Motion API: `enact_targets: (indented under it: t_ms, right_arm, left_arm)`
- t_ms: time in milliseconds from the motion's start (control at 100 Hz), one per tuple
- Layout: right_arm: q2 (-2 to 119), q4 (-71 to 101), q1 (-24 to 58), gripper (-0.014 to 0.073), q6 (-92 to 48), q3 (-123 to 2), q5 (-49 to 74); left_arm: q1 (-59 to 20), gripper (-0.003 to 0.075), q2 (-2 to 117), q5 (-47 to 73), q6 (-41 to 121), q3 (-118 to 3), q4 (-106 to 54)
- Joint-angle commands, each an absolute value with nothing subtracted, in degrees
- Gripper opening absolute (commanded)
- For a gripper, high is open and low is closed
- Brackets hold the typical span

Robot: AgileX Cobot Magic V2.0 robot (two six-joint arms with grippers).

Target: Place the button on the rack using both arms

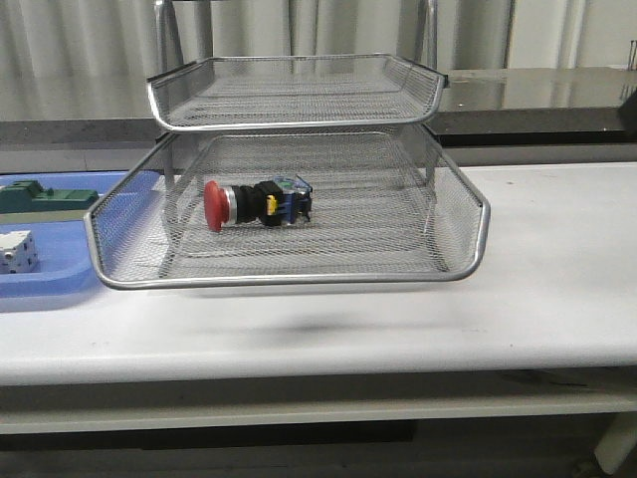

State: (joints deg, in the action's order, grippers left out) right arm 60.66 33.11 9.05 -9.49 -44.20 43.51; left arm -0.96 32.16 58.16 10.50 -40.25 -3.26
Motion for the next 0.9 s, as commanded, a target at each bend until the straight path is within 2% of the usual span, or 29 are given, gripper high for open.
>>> enact_targets:
  t_ms: [0, 260, 890]
  right_arm:
    - [63.19, 35.57, 12.31, -0.0061, -10.49, -45.63, 38.77]
    - [71.61, 35.57, 22.58, -0.0061, -6.4, -45.63, 31.36]
    - [84.68, 35.57, 37.57, -0.0061, -0.42, -45.63, 18.22]
  left_arm:
    - [-0.88, -0.0021, 32.32, 54.93, 9.79, -41.76, -3.88]
    - [-0.88, -0.0021, 32.32, 54.93, 9.79, -41.76, -3.88]
    - [-0.88, -0.0021, 32.32, 54.93, 9.79, -41.76, -3.88]
